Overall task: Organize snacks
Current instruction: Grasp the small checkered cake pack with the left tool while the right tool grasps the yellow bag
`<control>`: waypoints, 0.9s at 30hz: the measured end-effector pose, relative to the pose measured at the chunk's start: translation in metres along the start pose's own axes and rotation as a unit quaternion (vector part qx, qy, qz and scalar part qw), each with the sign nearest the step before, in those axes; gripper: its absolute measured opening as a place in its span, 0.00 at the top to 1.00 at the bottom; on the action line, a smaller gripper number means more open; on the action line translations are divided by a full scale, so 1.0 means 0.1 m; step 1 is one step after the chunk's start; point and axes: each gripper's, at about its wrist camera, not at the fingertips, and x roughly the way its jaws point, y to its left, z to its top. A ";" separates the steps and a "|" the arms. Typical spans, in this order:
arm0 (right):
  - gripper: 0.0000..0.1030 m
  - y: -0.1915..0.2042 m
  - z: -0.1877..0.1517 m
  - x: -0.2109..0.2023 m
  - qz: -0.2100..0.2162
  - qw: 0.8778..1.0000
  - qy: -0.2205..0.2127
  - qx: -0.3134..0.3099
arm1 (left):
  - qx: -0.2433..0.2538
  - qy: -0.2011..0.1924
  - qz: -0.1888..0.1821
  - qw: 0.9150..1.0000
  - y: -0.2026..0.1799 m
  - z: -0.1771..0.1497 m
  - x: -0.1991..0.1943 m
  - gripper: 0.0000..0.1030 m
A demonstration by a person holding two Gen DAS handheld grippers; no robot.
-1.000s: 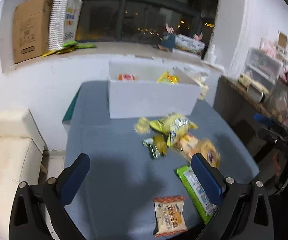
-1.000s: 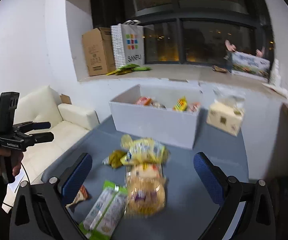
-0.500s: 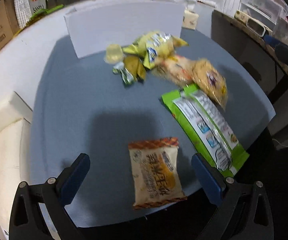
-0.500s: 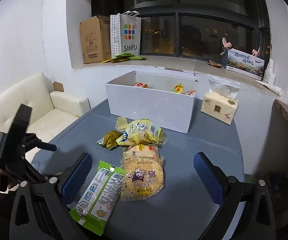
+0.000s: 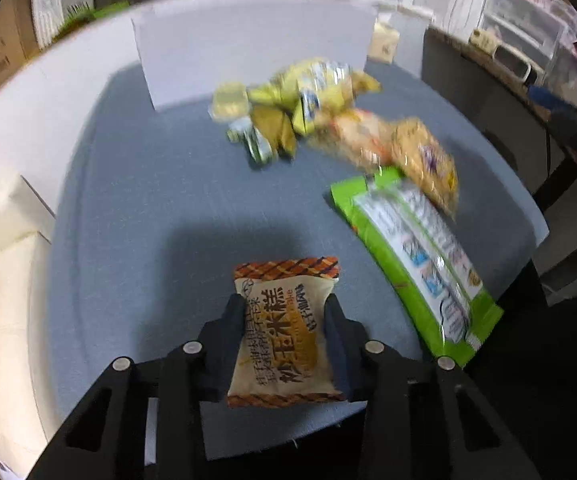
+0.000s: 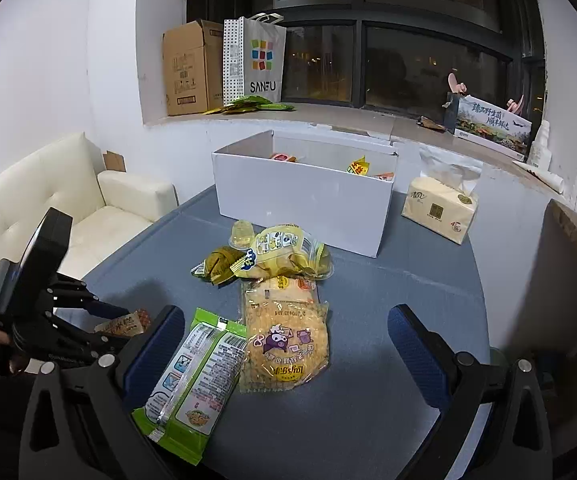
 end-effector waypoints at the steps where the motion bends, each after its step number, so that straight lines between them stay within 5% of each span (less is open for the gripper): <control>1: 0.00 0.00 0.00 0.01 -0.001 1.000 0.001 0.001 | -0.005 -0.012 -0.005 1.000 0.02 0.02 -0.06 0.59; 5: 0.00 -0.08 0.03 0.07 0.006 1.000 0.007 0.016 | -0.017 -0.097 -0.013 0.995 0.06 0.19 -0.45 0.60; 11: 0.00 -0.17 0.27 0.49 0.030 0.999 0.030 0.026 | -0.053 -0.218 -0.019 0.974 0.28 0.46 -0.88 0.60; 18: 0.00 -0.09 0.67 1.44 0.046 0.995 0.085 0.006 | -0.083 -0.234 -0.028 0.968 0.50 0.49 -0.89 0.60; 25: 0.00 0.03 0.67 2.10 0.019 0.987 0.157 -0.022 | -0.098 -0.232 -0.033 0.967 0.54 0.37 -0.80 0.60; 27: 0.20 0.05 0.61 2.15 0.015 0.986 0.164 -0.028 | -0.098 -0.231 -0.034 0.967 0.54 0.37 -0.78 0.60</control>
